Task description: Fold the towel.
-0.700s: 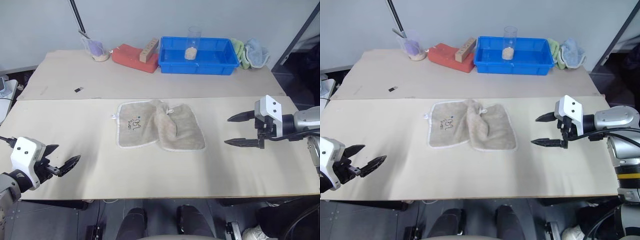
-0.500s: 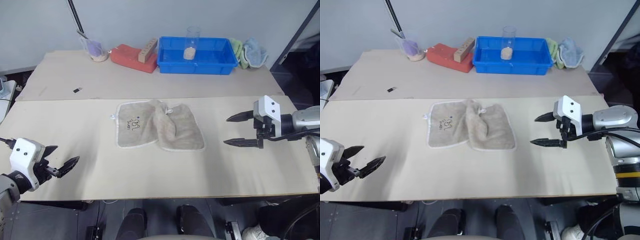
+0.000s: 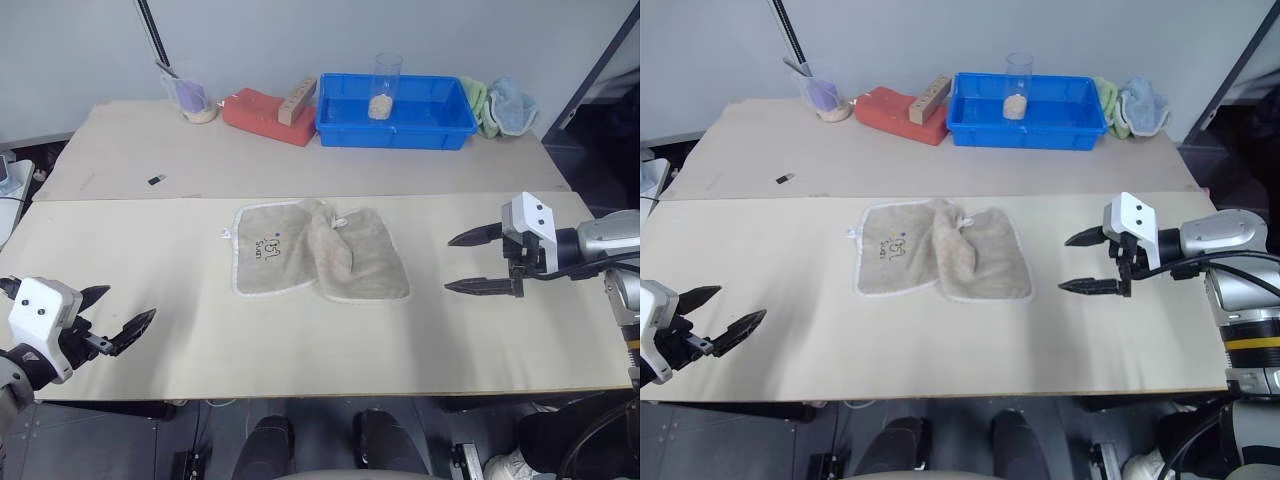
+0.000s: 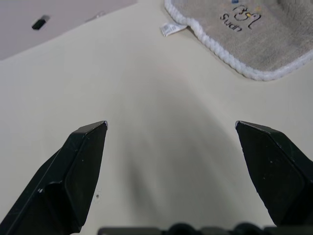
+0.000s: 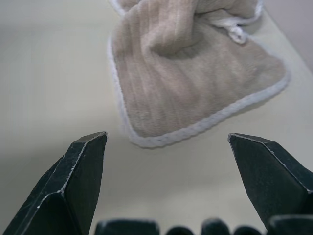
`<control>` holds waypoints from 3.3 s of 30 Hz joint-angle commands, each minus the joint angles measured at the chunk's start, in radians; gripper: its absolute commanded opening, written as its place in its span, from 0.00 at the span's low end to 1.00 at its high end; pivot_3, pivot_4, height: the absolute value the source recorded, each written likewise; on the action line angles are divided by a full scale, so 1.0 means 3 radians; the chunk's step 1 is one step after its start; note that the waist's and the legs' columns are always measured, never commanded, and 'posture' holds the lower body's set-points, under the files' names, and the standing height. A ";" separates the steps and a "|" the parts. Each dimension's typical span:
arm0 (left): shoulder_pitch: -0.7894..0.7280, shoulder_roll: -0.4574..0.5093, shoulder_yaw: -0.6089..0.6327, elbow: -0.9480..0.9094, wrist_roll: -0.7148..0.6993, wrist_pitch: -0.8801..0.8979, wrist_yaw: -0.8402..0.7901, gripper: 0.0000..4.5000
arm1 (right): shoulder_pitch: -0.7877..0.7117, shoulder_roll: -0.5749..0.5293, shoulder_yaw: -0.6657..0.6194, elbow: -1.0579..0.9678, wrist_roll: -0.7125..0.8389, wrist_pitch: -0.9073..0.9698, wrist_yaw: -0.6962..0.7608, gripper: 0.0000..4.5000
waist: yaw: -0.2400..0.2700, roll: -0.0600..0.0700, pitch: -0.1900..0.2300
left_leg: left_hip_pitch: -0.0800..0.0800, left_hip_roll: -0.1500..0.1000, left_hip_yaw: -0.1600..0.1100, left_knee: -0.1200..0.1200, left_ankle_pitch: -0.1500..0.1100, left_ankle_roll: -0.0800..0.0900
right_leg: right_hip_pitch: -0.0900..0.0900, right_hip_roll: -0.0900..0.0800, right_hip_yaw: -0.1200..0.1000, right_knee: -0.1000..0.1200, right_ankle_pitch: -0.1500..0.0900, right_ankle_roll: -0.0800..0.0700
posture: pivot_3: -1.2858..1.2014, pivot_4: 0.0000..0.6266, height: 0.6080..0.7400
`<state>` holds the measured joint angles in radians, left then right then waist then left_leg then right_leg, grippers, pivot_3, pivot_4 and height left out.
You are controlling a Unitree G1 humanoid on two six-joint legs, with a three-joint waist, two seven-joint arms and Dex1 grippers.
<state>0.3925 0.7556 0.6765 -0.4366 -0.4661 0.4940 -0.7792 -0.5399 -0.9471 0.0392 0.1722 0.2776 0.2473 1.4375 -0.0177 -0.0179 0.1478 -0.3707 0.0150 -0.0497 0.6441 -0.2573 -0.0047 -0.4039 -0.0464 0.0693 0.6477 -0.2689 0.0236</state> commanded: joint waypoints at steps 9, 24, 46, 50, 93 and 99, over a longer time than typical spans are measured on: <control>-0.0327 0.0048 -0.0620 -0.0085 0.0159 -0.0216 -0.0061 1.00 | 0.0106 -0.0040 -0.0031 -0.0463 0.0043 0.0068 -0.0042 0.98 | 0.0014 0.0000 0.0000 | -0.0001 -0.0001 0.0001 0.0002 0.0000 0.0000 | 0.0001 0.0001 0.0000 0.0000 0.0000 0.0000 | 0.52 0.24 1.00; -0.1767 -0.0223 -0.2051 0.1292 0.0875 -0.0809 -0.0085 1.00 | 0.0479 0.0029 -0.0108 -0.1370 0.0283 0.0806 -0.0551 0.98 | 0.0012 -0.0001 0.0000 | -0.0008 -0.0004 -0.0001 0.0007 0.0000 0.0000 | -0.0003 0.0005 -0.0001 0.0004 0.0001 0.0002 | 0.52 0.24 1.00; -0.1950 -0.0271 -0.2142 0.1686 0.0889 -0.0963 -0.0261 0.01 | 0.0544 0.0568 0.0532 -0.0920 -0.0396 0.0000 -0.1047 1.00 | -0.0021 -0.0002 0.0000 | -0.0007 -0.0006 0.0003 0.0027 0.0000 0.0001 | -0.0003 0.0012 -0.0002 0.0024 0.0002 0.0005 | 0.52 0.24 1.00; -0.1811 -0.0206 -0.2052 0.1515 0.0835 -0.0883 -0.0258 0.01 | 0.0475 0.0708 0.0679 -0.0579 -0.0558 -0.0210 -0.1039 1.00 | -0.0022 -0.0002 0.0000 | -0.0007 -0.0006 0.0001 0.0027 0.0000 0.0001 | -0.0005 0.0011 -0.0002 0.0027 0.0002 0.0005 | 0.52 0.24 1.00; -0.3922 0.0682 -0.1470 0.2671 -0.0074 0.0318 -0.1040 0.00 | -0.1876 0.0270 -0.0028 0.1044 -0.0108 0.0261 -0.0377 0.01 | -0.0092 0.0006 0.0037 | -0.0093 -0.0012 0.0016 0.0069 0.0008 -0.0010 | -0.0089 0.0009 -0.0014 0.0080 0.0004 0.0005 | 0.52 0.24 1.00; -0.2886 0.0816 -0.1382 0.2009 -0.0084 0.0331 -0.1196 0.00 | -0.1141 -0.0006 -0.0056 0.0473 -0.0067 0.0232 -0.0184 0.01 | -0.0085 0.0007 0.0037 | -0.0101 -0.0008 0.0015 0.0068 0.0000 0.0003 | -0.0094 0.0006 -0.0014 0.0066 0.0004 0.0006 | 0.52 0.24 1.00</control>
<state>-0.5391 0.9780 0.2335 0.2499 -0.4903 0.6041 -1.1179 -0.9316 -0.9164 0.0530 0.3890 0.2481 0.3350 1.3558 -0.0431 -0.0160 0.1589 -0.4008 0.0135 -0.0456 0.6643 -0.2574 -0.0038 -0.4321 -0.0448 0.0651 0.6683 -0.2677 0.0252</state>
